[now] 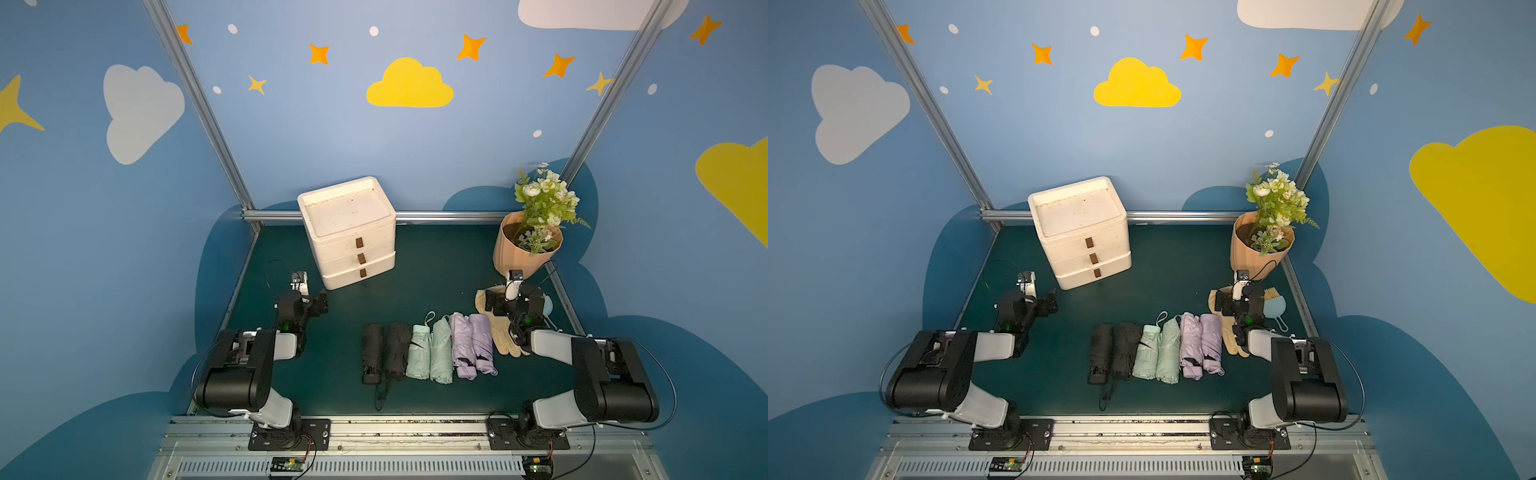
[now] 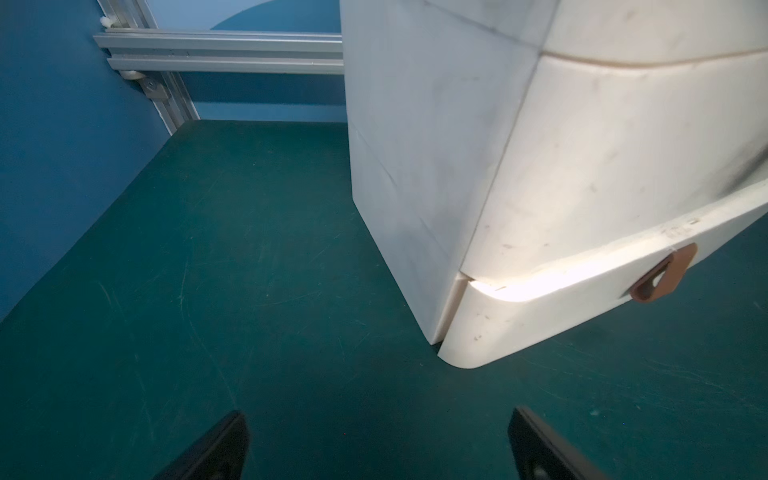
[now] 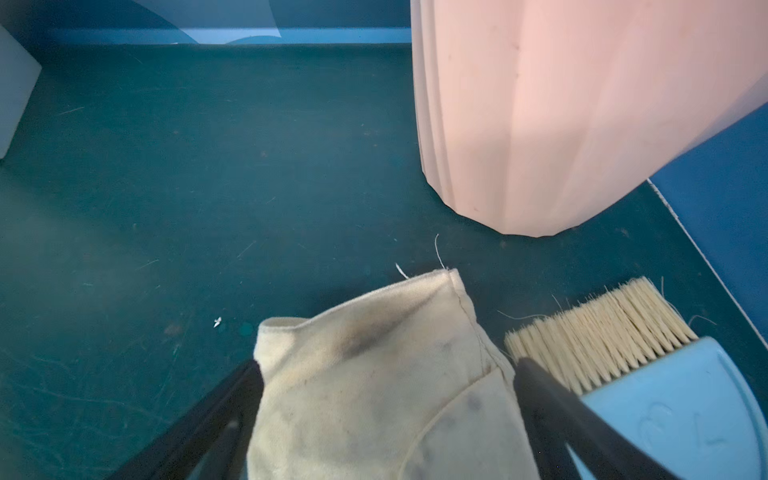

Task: Place the umbrella in the drawer by color
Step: Move the storage box to the center of the board.

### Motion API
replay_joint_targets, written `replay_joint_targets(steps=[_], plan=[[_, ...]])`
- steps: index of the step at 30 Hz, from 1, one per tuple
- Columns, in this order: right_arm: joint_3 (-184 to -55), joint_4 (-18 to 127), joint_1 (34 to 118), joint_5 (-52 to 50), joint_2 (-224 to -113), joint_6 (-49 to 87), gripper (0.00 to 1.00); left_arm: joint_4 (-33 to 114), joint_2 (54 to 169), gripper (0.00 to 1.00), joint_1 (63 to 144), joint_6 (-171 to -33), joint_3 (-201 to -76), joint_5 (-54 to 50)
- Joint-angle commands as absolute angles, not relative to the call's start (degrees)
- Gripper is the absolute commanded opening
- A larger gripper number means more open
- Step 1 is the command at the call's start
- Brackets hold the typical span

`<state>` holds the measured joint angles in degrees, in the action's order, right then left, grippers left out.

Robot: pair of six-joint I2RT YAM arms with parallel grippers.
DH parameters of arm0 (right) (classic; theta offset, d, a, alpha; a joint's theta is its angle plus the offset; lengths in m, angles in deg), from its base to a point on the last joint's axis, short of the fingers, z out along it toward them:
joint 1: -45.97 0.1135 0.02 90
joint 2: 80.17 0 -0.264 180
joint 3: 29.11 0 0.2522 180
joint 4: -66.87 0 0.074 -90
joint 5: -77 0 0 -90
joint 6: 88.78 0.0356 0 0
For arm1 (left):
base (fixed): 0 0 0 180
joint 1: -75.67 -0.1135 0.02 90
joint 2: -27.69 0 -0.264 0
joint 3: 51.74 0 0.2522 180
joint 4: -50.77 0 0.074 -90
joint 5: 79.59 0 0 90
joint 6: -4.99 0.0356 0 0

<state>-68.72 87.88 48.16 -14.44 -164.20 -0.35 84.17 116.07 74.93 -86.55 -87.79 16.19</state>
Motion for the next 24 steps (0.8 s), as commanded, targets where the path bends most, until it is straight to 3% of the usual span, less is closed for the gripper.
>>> replay_joint_targets(steps=[1, 14, 19, 24], plan=[[-69.9, 87.0, 48.4, -14.4, -164.5, -0.6, 0.98, 84.3, 115.7, 1.0, 75.0, -86.9, -87.9, 16.1], [-70.3, 85.9, 47.7, -15.8, -162.7, 1.4, 0.98, 85.4, 114.5, 1.0, 75.0, -87.1, -87.5, 16.6], [-73.4, 70.7, 44.3, -13.8, -149.5, 8.3, 0.98, 66.5, 98.5, 1.0, 75.0, -89.9, -90.9, 19.1], [-76.5, 66.2, 44.4, 2.0, -139.6, 20.3, 0.98, 55.3, 84.1, 1.0, 75.0, -99.6, -95.5, 16.0]])
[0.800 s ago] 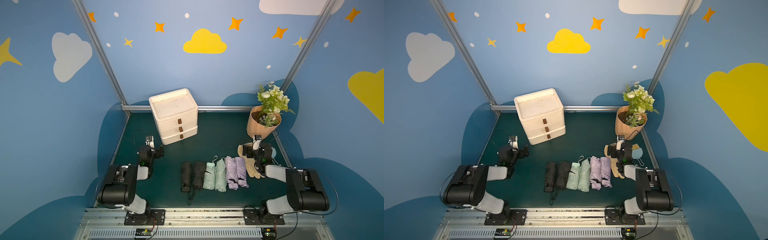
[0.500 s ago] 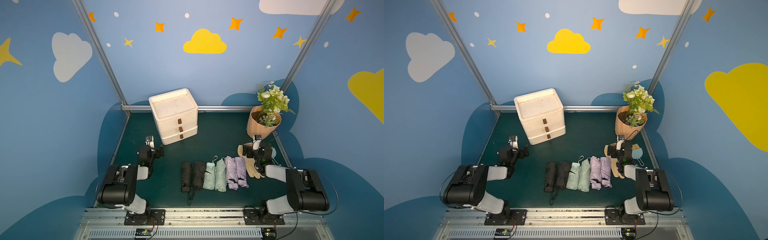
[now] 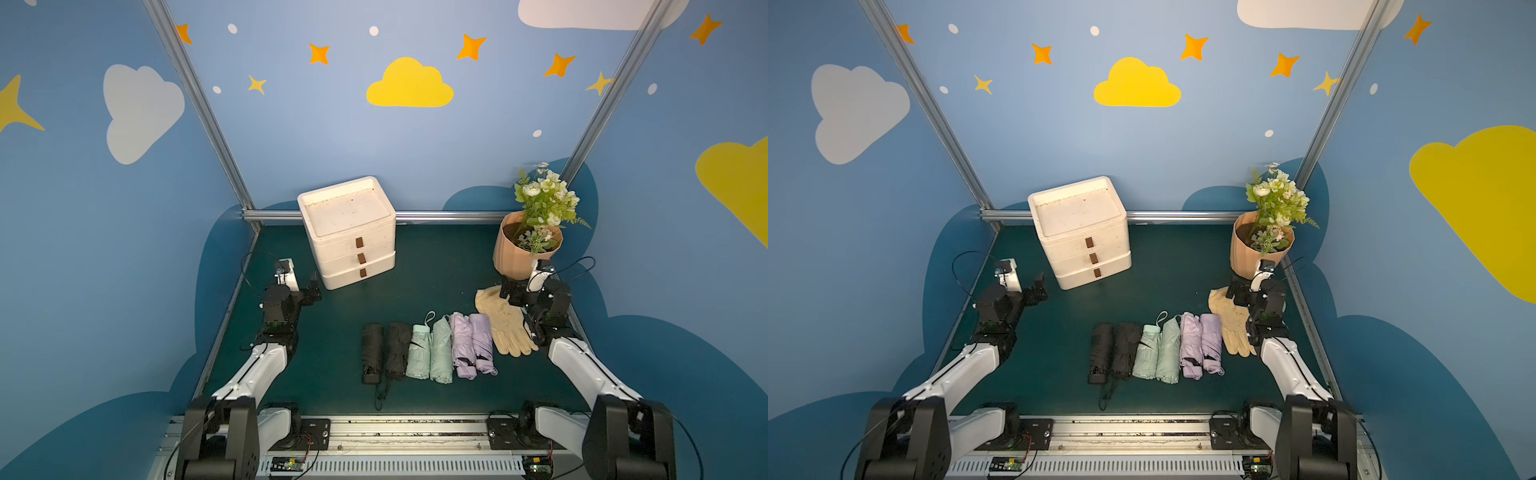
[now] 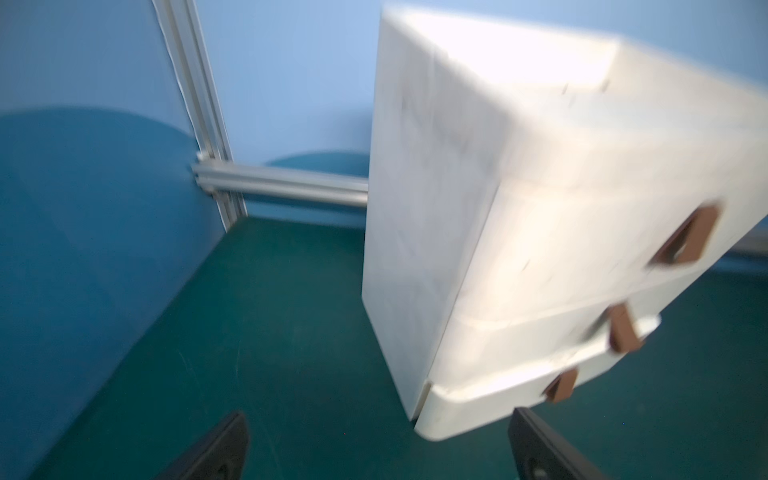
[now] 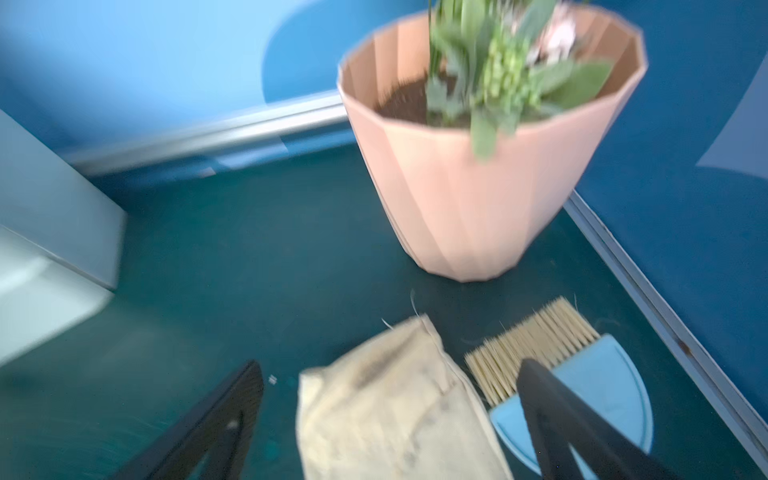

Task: Place the umbrella in the drawer by color
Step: Move the storage box to the center of the board.

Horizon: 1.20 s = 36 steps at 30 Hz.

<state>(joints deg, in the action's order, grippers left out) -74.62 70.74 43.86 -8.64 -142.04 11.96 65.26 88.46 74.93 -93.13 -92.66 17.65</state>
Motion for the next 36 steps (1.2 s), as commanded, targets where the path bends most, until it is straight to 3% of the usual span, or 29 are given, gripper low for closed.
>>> replay_joint_targets(steps=[1, 5, 10, 19, 26, 36], plan=[[-77.0, 67.9, 45.1, 6.4, -139.5, 23.3, 0.98, 52.4, 82.0, 1.0, 75.0, -102.3, -97.3, 15.4], [-83.9, 69.2, 53.3, 10.7, -144.7, 28.0, 0.98, 38.7, 78.7, 1.0, 74.6, -113.8, -106.1, 14.4], [-95.9, 75.6, 60.2, 16.6, -159.5, 33.5, 0.98, 30.2, 86.6, 1.0, 72.2, -120.4, -117.6, 6.3], [-121.9, 76.0, 66.3, 22.2, -186.1, 37.3, 0.98, 32.8, 106.3, 1.0, 63.1, -124.2, -134.2, -8.9], [-140.6, 71.8, 68.8, 24.1, -200.7, 36.8, 0.98, 40.0, 119.2, 1.0, 62.9, -124.4, -141.2, -19.0], [-162.8, 64.6, 71.8, 27.4, -214.4, 36.7, 0.98, 37.0, 127.6, 1.0, 66.6, -122.8, -148.9, -20.2]])
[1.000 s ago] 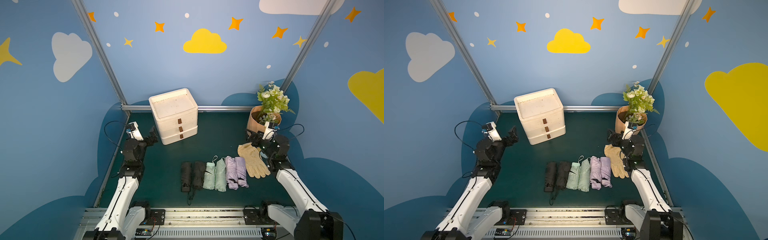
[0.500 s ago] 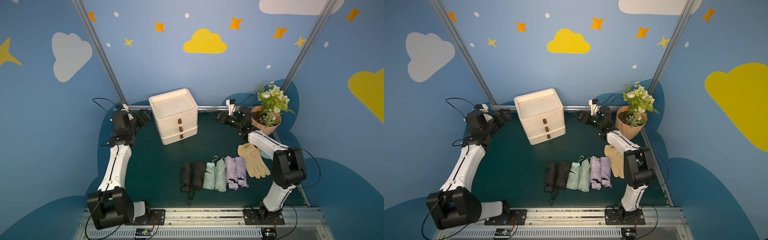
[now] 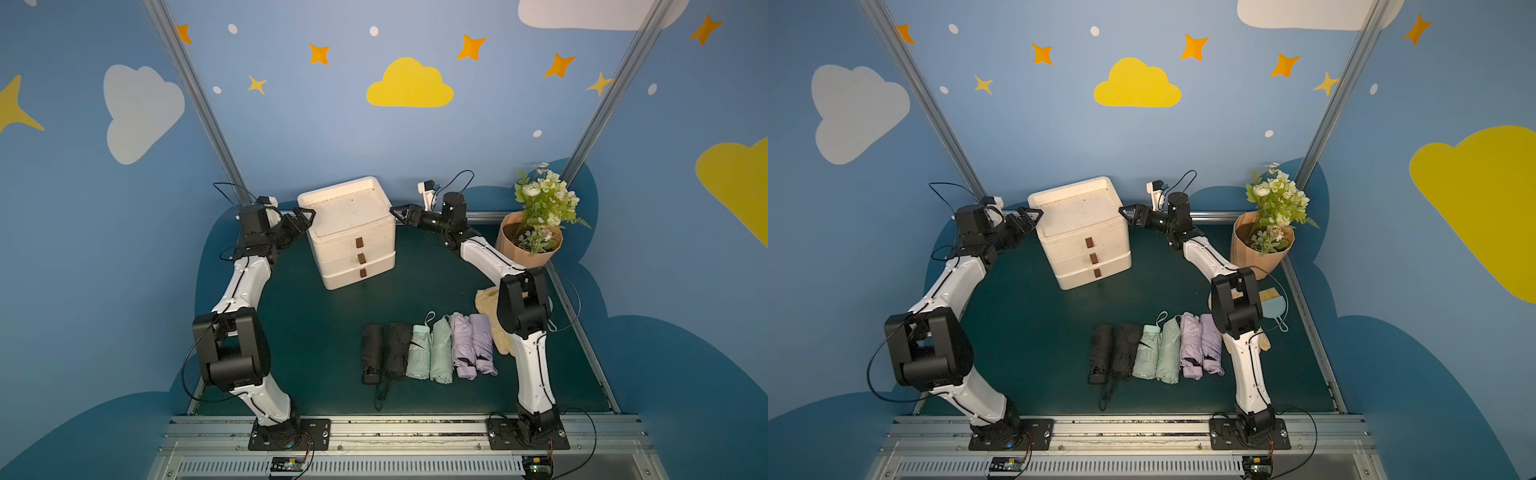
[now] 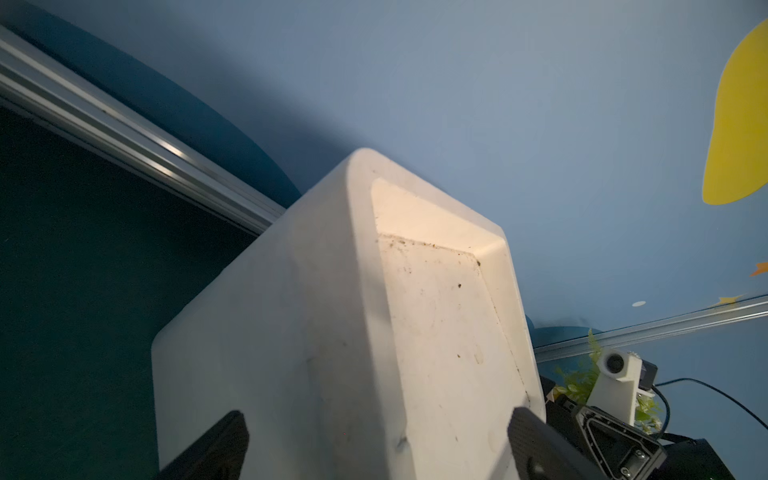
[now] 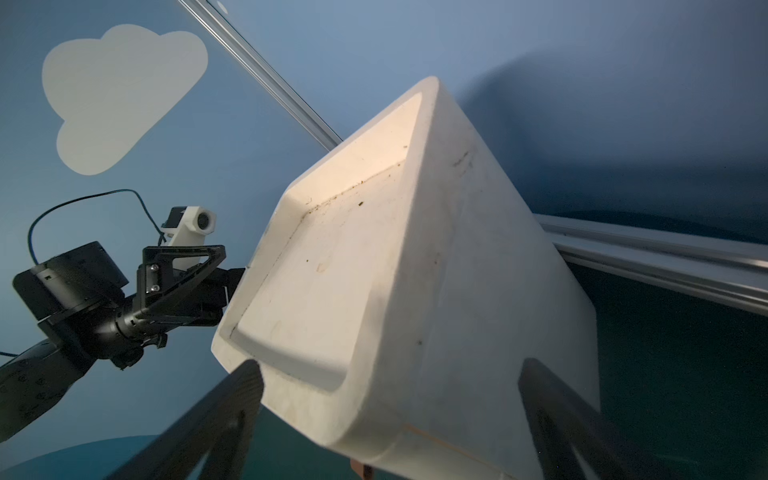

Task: Place the umbrella in the drawer by color
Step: Move the storage box to the center of the board.

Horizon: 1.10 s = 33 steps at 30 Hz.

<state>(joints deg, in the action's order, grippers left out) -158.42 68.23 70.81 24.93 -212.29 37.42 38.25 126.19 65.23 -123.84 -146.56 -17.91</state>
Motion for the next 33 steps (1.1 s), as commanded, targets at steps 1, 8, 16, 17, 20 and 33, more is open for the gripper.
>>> replay_joint_targets(steps=[1, 8, 16, 17, 20, 33], plan=[[-164.8, 63.5, 72.1, 27.8, -215.5, 36.6, 0.98, 36.7, 128.1, 1.0, 67.2, -122.6, -149.6, -20.2], [-167.9, 58.0, 72.7, 29.7, -215.4, 33.0, 0.98, 32.3, 129.5, 1.0, 72.0, -120.2, -152.5, -18.2], [-157.4, 57.0, 72.5, 31.6, -206.9, 29.5, 0.98, 31.1, 127.3, 1.0, 78.5, -119.7, -151.4, -16.6], [-155.7, 57.2, 72.4, 31.7, -205.6, 29.0, 0.98, 30.7, 127.0, 1.0, 79.4, -119.6, -151.3, -16.6], [-150.7, 57.9, 71.8, 32.4, -201.6, 28.2, 0.98, 30.0, 125.3, 1.0, 82.5, -119.1, -150.0, -15.5], [-139.3, 55.6, 69.3, 34.0, -191.4, 25.3, 0.98, 32.2, 121.5, 1.0, 94.5, -118.9, -147.7, -12.1]])
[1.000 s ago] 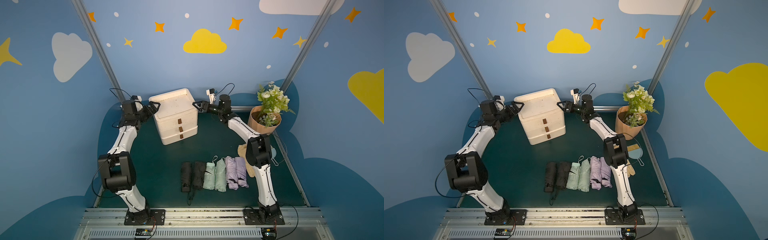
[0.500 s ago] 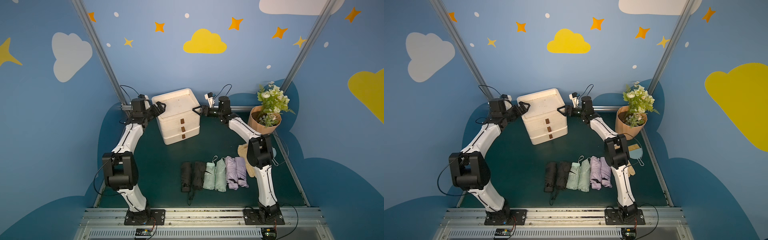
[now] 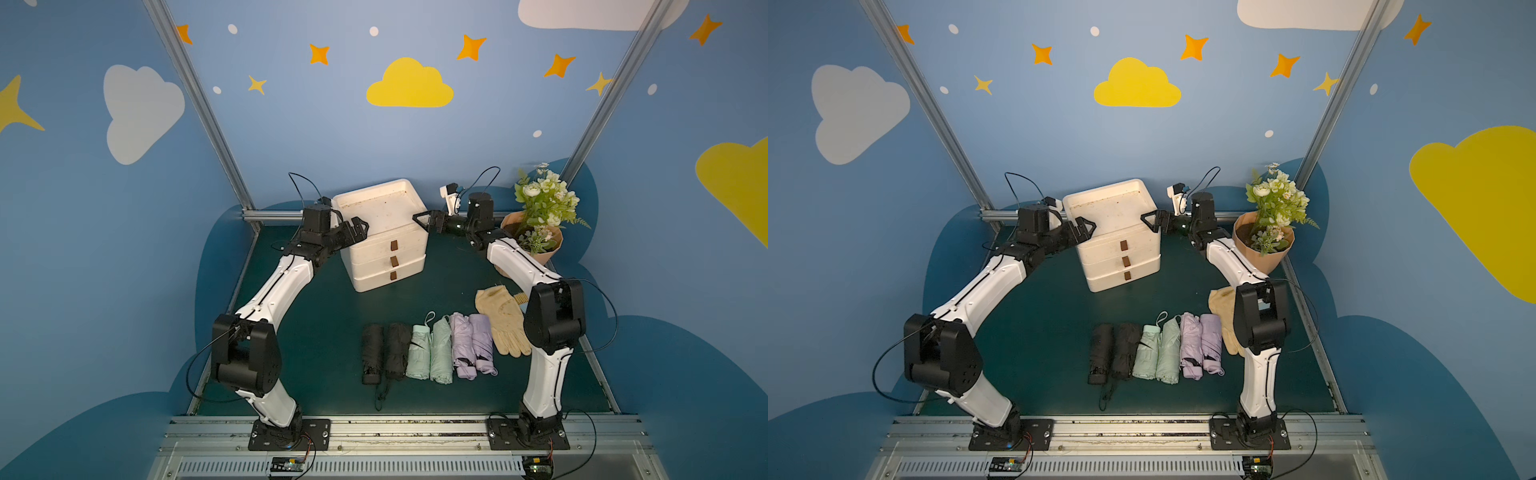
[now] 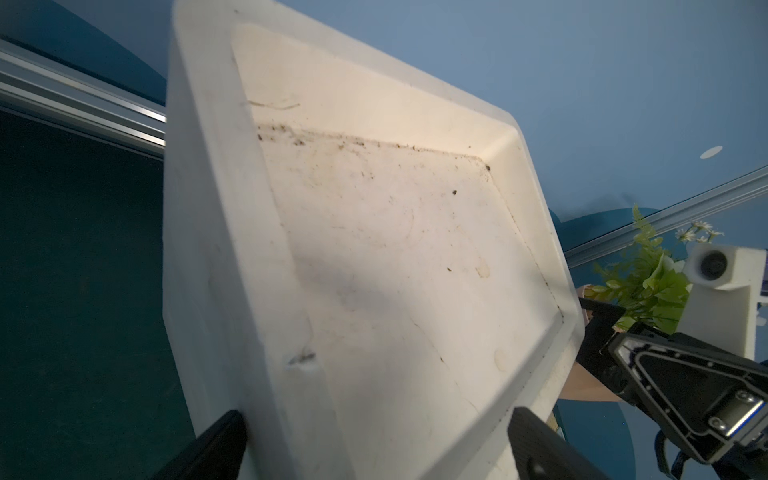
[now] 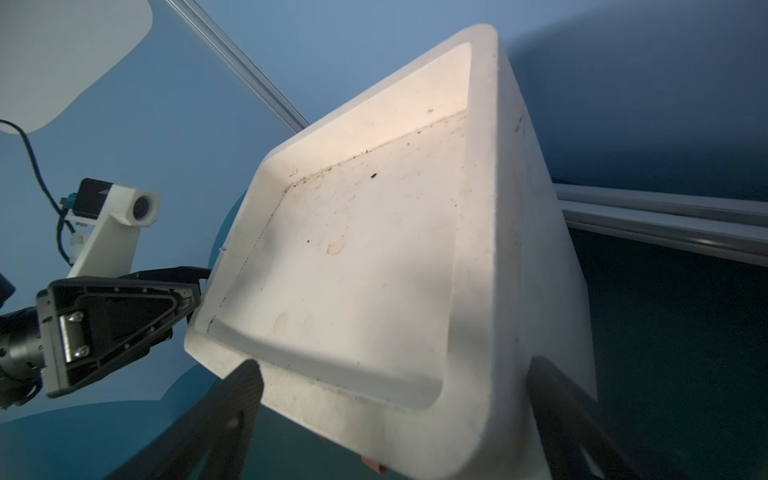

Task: Place the umbrella in the drawer by color
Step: Move the storage box to the center of the board.

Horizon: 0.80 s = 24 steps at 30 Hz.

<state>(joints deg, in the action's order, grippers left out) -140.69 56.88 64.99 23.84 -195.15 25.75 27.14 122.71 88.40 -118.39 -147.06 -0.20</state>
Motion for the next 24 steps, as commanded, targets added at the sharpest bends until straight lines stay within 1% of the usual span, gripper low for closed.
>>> replay_joint_targets(steps=[1, 6, 8, 12, 15, 17, 19, 24], plan=[[-138.2, 55.7, 69.1, 33.5, -190.7, 25.1, 0.98, 32.2, 121.3, 1.0, 95.2, -118.9, -147.5, -11.9], [-132.9, 57.6, 66.7, 31.9, -186.9, 27.0, 0.98, 32.2, 119.4, 1.0, 96.8, -118.0, -145.9, -10.8], [-130.1, 58.6, 64.4, 31.2, -184.8, 29.5, 0.98, 30.3, 117.5, 1.0, 96.7, -116.3, -145.1, -7.6], [-122.5, 58.6, 60.2, 28.9, -178.0, 29.3, 0.98, 23.9, 112.0, 1.0, 96.1, -110.3, -144.0, 1.8], [-117.6, 55.2, 59.1, 27.4, -172.8, 26.4, 0.98, 21.2, 108.5, 1.0, 95.8, -106.3, -144.5, 3.9], [-114.4, 54.1, 59.5, 27.4, -169.8, 25.8, 0.98, 19.9, 107.6, 1.0, 95.9, -104.4, -145.7, 2.6], [-110.2, 57.0, 60.4, 28.8, -167.3, 28.9, 0.98, 19.0, 108.0, 1.0, 95.8, -103.1, -147.8, -0.3], [-100.2, 74.9, 65.5, 29.4, -165.4, 41.9, 0.98, 17.9, 114.1, 0.99, 95.8, -101.7, -155.4, -8.7]])
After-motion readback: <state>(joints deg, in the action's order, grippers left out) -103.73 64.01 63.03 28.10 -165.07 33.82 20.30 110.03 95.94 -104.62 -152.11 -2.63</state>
